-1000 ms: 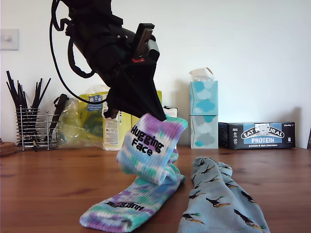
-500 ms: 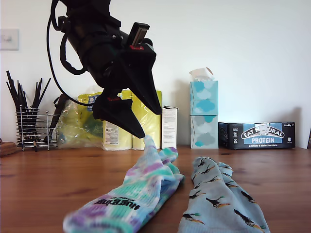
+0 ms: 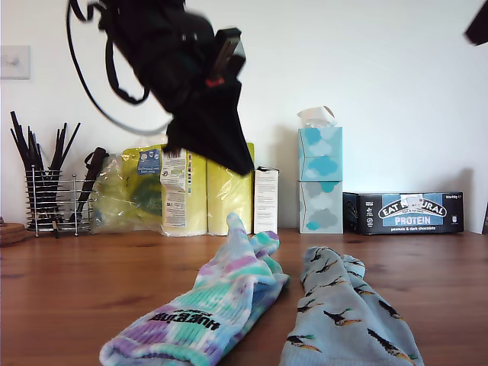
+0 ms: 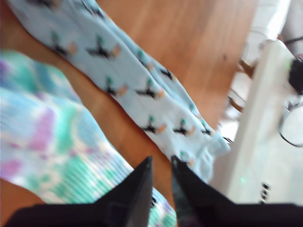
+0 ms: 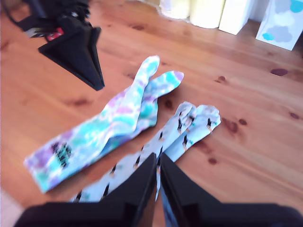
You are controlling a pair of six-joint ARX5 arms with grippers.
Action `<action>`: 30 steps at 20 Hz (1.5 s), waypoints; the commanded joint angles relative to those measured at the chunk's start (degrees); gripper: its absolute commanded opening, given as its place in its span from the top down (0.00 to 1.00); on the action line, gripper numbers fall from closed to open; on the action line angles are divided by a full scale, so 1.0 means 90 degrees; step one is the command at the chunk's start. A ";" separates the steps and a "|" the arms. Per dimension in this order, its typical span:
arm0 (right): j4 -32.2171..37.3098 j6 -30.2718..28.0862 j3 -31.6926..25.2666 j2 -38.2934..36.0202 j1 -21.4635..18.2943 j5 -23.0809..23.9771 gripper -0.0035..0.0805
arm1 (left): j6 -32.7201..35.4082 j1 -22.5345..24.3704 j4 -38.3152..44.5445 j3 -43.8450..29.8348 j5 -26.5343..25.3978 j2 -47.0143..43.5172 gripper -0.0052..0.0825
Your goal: Pair up the socks based on colour and pattern, by placing each sock on top of its pair
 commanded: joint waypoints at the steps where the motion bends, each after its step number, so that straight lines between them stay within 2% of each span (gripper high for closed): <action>1: 0.0517 0.0153 -0.0068 0.0192 -0.0182 -0.0175 0.97 | -0.0104 0.0102 0.0362 -0.0335 -0.0282 -0.0362 0.97; 3: 0.1090 0.0228 -0.0068 0.0644 -0.0471 -0.0389 0.97 | -0.0121 0.0282 0.0852 -0.0767 -0.0527 -0.0811 0.97; 7: 0.1826 0.0323 -0.0068 0.1406 -0.1435 -0.1163 0.97 | -0.0121 0.1022 0.1926 -0.2062 -0.0627 -0.2127 0.97; 10: 0.2057 0.0449 -0.0068 0.1511 -0.2239 -0.2045 0.97 | -0.0289 0.1770 0.2883 -0.3094 -0.0578 -0.3359 0.97; 14: 0.1892 0.0374 -0.0068 0.1316 -0.2897 -0.2467 0.97 | -0.0437 0.2664 0.3417 -0.4160 -0.0580 -0.4930 0.97; 16: 0.1717 0.0265 -0.0068 0.1144 -0.2931 -0.2586 0.97 | -0.0440 0.2868 0.3407 -0.4590 -0.0585 -0.5731 0.97; 19: 0.1440 0.0087 -0.0068 0.0651 -0.2888 -0.2628 0.97 | -0.0724 0.2900 0.3135 -0.5061 -0.0617 -0.6992 0.97; 24: 0.0233 -0.0083 -0.0061 -0.0906 -0.2883 -0.2628 0.97 | -0.1122 0.2861 0.2181 -0.5100 -0.0663 -0.8614 0.97; 27: -0.0338 -0.0189 -0.0034 -0.1683 -0.2883 -0.2676 0.97 | -0.1110 0.2861 0.1634 -0.5100 -0.0639 -0.9119 0.97; 30: -0.0539 -0.0192 -0.0017 -0.1870 -0.2885 -0.2620 0.97 | -0.1350 0.2861 0.1127 -0.5100 -0.0554 -0.9177 0.97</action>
